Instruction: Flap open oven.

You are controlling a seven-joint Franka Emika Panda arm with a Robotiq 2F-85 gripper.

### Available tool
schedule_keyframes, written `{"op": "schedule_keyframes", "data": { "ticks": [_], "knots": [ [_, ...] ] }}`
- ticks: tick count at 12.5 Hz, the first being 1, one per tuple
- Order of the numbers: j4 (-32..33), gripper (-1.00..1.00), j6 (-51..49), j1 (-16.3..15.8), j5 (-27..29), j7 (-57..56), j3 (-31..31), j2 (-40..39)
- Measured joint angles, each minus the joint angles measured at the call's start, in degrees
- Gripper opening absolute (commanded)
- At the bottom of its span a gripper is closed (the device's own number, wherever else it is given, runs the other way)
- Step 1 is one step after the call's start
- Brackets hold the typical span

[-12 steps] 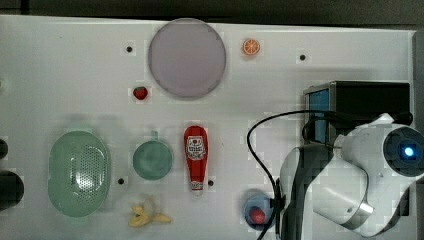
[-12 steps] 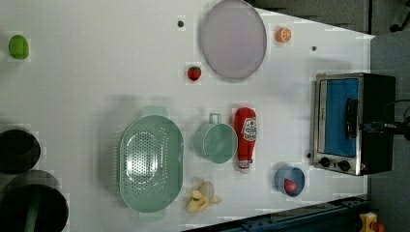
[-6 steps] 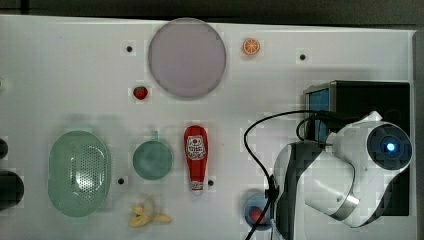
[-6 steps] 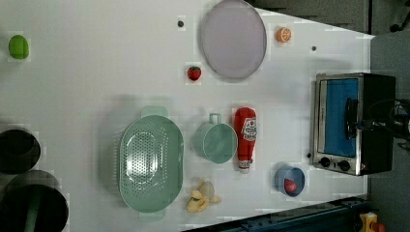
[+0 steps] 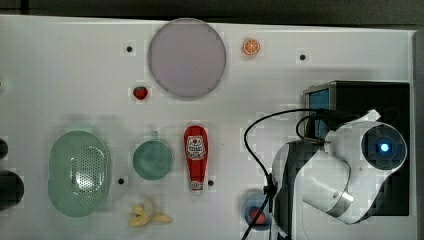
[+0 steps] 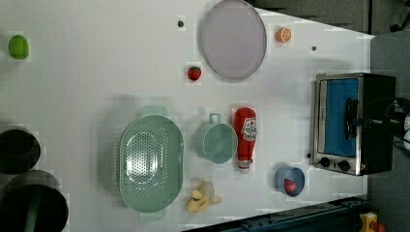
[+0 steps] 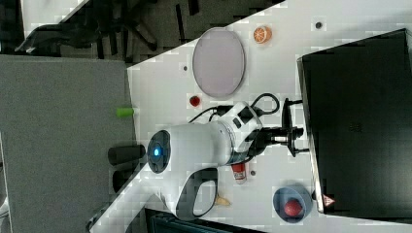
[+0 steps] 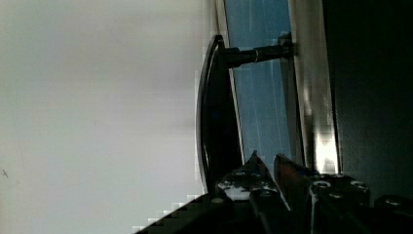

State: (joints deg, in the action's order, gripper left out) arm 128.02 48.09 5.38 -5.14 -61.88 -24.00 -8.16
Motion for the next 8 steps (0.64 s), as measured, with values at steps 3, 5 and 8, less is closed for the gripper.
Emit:
{"op": "schedule_keyframes", "data": {
  "ticks": [3, 5, 8],
  "knots": [
    [0.78, -0.65, 0.70, -0.06, -0.99, 0.00, 1.05, 0.17],
    [1.57, -0.65, 1.09, -0.34, -6.58, 1.29, 3.01, 0.34],
    [2.91, -0.65, 1.09, -2.20, -16.57, 9.01, 5.92, 0.14]
  ]
}}
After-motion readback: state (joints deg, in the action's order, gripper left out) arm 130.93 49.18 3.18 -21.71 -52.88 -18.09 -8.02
